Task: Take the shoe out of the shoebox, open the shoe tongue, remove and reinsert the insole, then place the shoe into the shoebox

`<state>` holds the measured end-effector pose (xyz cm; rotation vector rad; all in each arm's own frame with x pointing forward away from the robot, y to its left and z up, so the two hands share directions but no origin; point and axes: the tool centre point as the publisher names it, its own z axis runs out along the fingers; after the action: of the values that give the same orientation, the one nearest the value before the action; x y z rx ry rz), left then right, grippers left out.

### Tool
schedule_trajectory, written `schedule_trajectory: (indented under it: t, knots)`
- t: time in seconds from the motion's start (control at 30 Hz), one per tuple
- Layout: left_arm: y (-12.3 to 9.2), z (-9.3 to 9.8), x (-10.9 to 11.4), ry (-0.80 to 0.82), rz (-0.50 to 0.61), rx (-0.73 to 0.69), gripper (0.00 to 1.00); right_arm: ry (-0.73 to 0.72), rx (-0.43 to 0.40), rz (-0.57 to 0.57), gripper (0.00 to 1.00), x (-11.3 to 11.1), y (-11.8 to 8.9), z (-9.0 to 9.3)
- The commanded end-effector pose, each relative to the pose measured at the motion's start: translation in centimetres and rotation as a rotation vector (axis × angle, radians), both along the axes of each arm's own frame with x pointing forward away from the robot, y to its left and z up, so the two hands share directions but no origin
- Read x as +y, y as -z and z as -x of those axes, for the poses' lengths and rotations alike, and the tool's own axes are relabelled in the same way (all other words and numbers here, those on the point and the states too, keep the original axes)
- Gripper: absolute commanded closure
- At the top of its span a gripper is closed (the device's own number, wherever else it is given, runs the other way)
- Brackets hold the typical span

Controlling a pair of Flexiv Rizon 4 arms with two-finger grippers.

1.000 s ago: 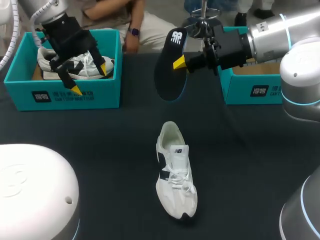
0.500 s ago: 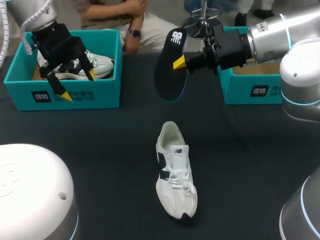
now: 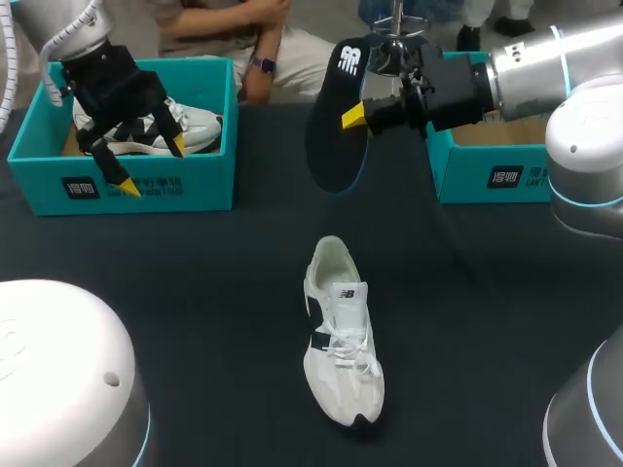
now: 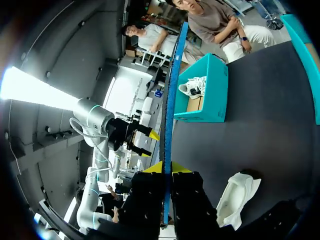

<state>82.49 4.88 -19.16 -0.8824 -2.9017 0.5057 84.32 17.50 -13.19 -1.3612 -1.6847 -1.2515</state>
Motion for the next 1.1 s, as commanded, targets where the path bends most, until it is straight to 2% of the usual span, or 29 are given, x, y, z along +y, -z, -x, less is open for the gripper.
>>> schedule_trajectory:
  t: [0.03, 0.17, 0.4, 0.53, 1.1]
  knots:
    - [0.0, 0.0, 0.0, 0.001, -0.003, 0.000, 0.00, 0.038, -0.065, -0.011, 1.00, -1.0, 1.6, 0.2]
    - [0.0, 0.0, 0.0, 0.001, -0.003, 0.000, 0.00, 0.046, -0.143, 0.006, 1.00, -1.7, 2.6, -0.2]
    - [0.0, 0.0, 0.0, 0.001, -0.003, 0.000, 0.00, 0.058, -0.164, 0.014, 1.00, -2.0, 4.1, -0.6]
    - [0.0, 0.0, 0.0, 0.001, -0.003, 0.000, 0.00, 0.045, -0.101, 0.030, 1.00, -1.9, 5.2, -0.8]
    - [0.0, 0.0, 0.0, 0.001, -0.003, 0.000, 0.00, 0.045, -0.101, 0.030, 1.00, -1.9, 5.2, -0.8]
